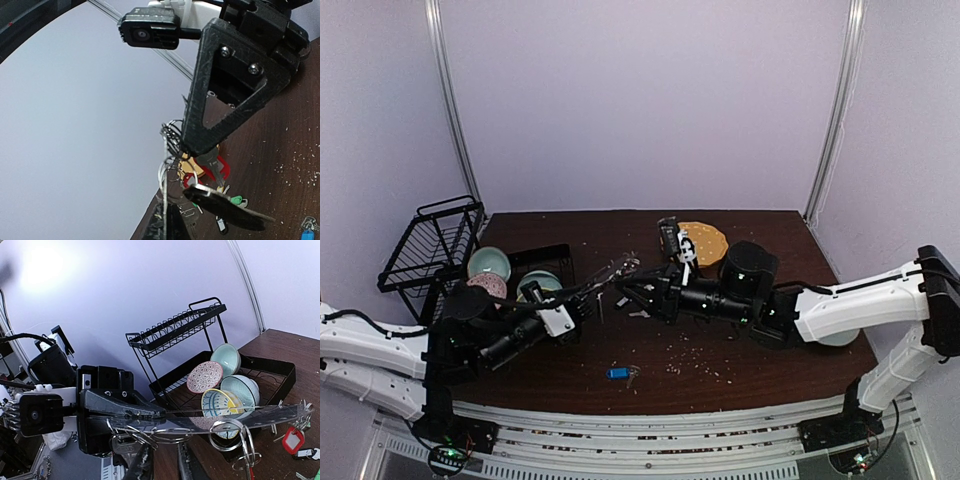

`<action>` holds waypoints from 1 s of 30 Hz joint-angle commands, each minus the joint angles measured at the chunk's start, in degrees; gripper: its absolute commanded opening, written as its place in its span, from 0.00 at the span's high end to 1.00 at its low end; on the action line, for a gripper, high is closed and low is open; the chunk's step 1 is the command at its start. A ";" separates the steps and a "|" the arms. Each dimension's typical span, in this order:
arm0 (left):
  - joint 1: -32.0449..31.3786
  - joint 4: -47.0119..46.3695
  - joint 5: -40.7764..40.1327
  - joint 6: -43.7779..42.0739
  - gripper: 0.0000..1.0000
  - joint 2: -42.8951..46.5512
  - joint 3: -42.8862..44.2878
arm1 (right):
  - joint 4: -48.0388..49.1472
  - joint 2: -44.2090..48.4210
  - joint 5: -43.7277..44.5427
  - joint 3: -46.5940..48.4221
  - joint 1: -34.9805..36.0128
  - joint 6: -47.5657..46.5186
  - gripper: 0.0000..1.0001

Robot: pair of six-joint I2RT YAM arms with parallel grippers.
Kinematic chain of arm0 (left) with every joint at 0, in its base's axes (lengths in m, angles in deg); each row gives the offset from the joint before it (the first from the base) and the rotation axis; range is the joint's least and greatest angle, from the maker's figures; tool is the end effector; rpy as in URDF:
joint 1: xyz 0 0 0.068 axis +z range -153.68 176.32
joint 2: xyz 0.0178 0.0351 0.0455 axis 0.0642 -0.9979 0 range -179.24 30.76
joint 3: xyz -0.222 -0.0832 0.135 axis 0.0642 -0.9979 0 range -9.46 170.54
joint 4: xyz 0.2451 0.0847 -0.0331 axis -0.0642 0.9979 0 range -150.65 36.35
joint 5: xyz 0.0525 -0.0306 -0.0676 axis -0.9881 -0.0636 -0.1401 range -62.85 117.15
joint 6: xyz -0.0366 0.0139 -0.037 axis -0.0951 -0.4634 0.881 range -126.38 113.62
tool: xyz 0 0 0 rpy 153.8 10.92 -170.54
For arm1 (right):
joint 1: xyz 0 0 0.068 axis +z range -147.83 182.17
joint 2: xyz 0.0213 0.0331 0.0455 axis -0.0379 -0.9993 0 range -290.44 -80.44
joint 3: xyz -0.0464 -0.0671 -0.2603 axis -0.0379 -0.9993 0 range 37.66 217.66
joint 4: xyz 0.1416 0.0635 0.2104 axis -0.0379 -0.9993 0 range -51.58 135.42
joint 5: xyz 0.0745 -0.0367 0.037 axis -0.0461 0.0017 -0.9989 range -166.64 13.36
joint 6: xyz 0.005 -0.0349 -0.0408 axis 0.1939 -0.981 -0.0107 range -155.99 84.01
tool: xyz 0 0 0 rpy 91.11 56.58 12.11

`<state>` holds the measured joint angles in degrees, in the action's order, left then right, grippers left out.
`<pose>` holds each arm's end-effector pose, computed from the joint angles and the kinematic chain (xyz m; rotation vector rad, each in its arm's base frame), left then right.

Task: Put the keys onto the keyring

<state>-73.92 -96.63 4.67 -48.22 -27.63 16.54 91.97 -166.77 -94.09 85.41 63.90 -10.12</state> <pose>0.0896 -0.2093 0.2644 1.0532 1.0872 -0.1014 0.1512 0.3037 0.2860 -0.7566 1.4265 1.4414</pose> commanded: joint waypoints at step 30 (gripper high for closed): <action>-0.27 4.14 1.86 3.43 1.00 -3.57 3.96 | 6.85 5.86 15.77 -3.84 0.88 0.75 1.00</action>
<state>-73.94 -94.36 1.02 -47.98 -32.13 18.00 90.92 -163.64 -87.73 82.70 64.60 -8.83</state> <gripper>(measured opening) 0.006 0.015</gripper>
